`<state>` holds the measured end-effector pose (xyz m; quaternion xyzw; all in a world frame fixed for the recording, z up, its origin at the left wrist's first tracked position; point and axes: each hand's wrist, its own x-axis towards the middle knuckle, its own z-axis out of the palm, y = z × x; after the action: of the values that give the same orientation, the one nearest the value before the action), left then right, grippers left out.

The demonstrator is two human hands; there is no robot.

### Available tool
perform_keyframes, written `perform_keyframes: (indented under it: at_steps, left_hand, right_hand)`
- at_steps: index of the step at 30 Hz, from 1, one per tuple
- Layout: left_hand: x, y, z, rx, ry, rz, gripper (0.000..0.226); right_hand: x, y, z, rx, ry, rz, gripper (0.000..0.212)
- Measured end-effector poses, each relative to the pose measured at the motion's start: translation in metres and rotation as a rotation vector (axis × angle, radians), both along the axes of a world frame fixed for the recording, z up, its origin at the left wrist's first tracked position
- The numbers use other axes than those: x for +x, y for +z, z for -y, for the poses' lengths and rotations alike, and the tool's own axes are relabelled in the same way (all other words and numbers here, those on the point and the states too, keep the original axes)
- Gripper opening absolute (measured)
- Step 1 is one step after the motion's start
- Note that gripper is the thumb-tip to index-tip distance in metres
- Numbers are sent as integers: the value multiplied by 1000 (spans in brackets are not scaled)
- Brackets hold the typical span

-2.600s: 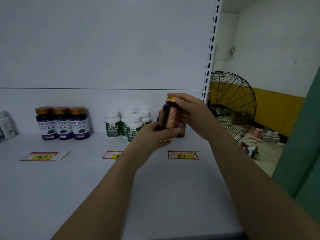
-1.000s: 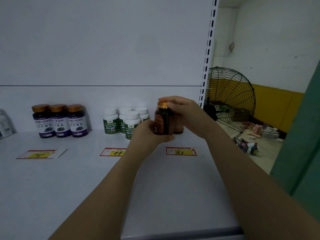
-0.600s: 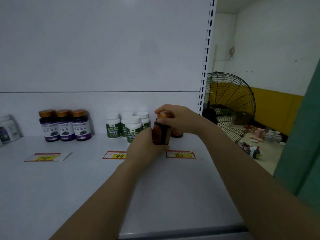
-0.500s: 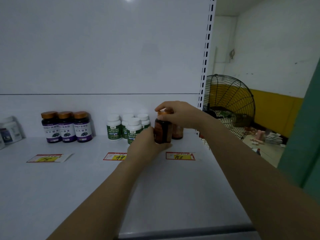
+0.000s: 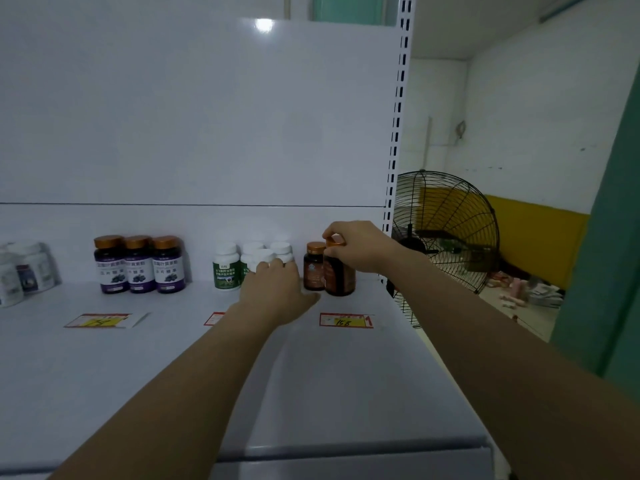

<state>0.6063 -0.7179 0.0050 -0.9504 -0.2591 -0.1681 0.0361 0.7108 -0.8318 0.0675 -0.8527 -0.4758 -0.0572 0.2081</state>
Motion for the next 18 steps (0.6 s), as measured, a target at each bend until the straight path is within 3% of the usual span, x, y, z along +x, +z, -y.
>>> perform_keyframes:
  at_steps: [9, 18]
  left_hand:
    - [-33, 15, -24, -77, 82, -50, 55]
    - [-154, 30, -100, -172, 300, -59, 39]
  right_hand:
    - [-18, 16, -35, -27, 83, 53, 36]
    - [-128, 38, -149, 14, 348, 124, 31]
